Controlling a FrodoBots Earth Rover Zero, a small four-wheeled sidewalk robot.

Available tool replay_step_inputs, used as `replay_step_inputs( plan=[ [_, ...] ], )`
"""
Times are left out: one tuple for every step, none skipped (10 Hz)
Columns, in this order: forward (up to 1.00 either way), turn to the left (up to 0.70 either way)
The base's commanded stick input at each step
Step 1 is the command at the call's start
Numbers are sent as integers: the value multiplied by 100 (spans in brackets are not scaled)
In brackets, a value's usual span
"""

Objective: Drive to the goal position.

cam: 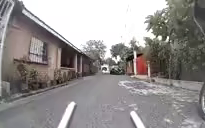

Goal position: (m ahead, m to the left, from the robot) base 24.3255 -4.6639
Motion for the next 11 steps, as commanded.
replay_step_inputs(
  plan=[
    [85, -24],
    [85, -3],
    [85, 0],
    [85, 0],
    [85, 0],
    [85, 0],
    [85, 0],
    [85, 0],
    [85, 0],
    [85, 2],
    [85, 1]
  ],
)
